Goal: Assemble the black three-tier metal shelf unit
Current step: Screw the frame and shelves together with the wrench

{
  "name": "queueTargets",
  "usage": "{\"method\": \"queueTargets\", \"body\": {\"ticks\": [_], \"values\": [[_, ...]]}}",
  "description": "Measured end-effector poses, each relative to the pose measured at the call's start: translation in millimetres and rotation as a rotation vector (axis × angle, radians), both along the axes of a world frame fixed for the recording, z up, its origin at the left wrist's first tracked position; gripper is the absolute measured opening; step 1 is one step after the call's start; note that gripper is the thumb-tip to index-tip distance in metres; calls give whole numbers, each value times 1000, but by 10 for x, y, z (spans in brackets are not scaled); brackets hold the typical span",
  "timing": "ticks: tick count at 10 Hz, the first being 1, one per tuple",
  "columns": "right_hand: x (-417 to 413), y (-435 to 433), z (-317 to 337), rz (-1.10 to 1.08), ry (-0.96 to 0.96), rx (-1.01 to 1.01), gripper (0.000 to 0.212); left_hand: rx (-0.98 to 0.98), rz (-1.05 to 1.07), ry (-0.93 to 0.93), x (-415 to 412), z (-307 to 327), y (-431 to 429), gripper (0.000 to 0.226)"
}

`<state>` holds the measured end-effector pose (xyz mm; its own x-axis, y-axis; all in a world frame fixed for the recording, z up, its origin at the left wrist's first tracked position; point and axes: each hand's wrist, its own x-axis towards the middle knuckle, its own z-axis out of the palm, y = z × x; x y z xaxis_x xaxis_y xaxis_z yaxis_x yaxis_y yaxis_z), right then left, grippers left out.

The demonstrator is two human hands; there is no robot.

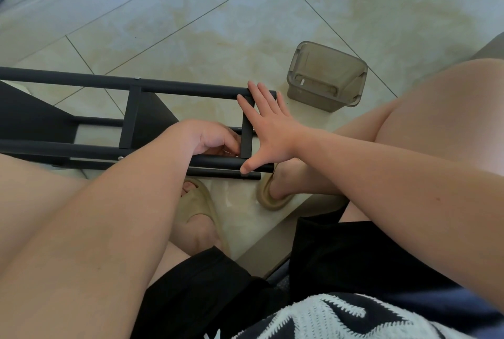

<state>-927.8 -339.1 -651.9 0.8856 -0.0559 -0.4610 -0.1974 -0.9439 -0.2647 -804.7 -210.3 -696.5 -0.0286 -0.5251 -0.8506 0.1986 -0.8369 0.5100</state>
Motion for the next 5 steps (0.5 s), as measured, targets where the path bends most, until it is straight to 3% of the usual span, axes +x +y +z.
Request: {"method": "queueTargets", "body": {"ticks": [2,3,5], "values": [[2,5,-7,-1,0,0,151,0,46,80,29,-2,3,27],[2,1,1,0,-2,-1,151,38,-63,-19,24,-29,4,26],[2,7,8,1,-1,2,151,1,-12,1,1,-45,-5,22]]}}
